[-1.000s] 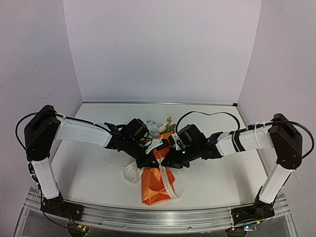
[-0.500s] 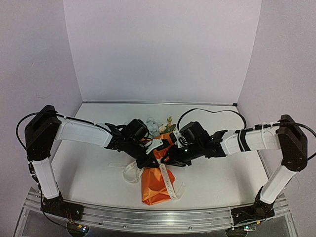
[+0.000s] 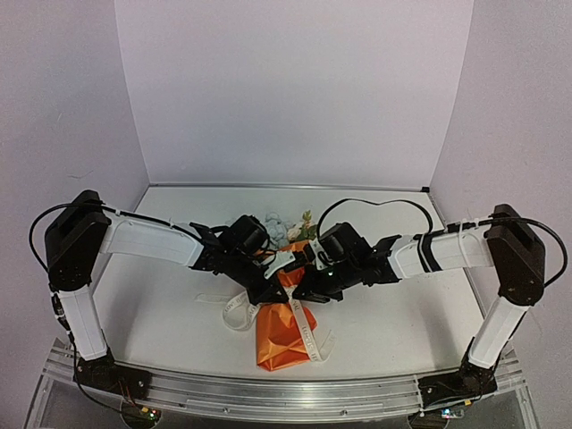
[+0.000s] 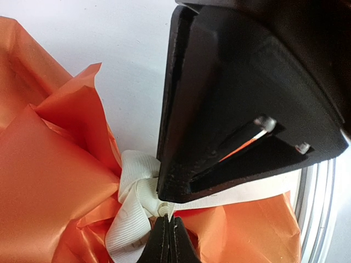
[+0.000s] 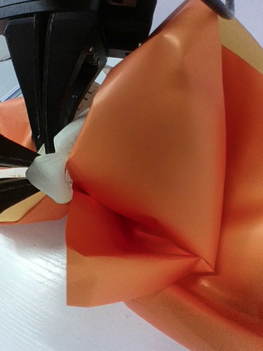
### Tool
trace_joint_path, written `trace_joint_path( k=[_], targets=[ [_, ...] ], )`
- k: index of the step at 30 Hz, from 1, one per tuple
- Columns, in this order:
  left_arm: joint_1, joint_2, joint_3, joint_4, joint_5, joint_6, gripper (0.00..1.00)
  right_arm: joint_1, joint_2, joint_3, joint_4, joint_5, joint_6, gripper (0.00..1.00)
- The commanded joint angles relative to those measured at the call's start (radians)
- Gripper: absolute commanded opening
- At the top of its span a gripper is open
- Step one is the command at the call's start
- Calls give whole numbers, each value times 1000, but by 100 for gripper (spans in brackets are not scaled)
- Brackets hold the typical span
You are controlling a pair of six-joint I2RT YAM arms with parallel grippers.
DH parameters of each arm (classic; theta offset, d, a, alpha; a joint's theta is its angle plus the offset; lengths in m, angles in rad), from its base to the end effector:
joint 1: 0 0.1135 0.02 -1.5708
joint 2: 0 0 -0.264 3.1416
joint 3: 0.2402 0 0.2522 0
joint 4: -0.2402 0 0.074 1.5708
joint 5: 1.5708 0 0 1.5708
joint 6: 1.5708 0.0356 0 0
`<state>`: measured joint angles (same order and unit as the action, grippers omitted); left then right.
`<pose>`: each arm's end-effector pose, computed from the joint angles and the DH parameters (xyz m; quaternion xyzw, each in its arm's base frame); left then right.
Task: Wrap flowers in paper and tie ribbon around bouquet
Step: Cross the half-tied ribbon over the folded bouquet.
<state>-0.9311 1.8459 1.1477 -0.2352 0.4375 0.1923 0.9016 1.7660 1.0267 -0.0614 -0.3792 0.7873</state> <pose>0.2154 -0.3148 0.1707 0.5513 0.7484 -0.3026 0.2108 0.2175 0.2962 0.1749 -0.1227 0.9046 0.3918 0.1144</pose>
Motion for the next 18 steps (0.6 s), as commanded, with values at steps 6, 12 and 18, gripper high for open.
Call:
trace_joint_path(
  k=[6,12,18],
  targets=[
    [0,-116,-61,131,-20,-89,21,-4,19,25,3,25,-2,0],
    [3,-166,-78,144,-42,-108,30,-4,26,29,5,21,0,0],
    [3,-149,-53,108,-128,-96,36,-4,27,30,6,20,3,0]
  ],
)
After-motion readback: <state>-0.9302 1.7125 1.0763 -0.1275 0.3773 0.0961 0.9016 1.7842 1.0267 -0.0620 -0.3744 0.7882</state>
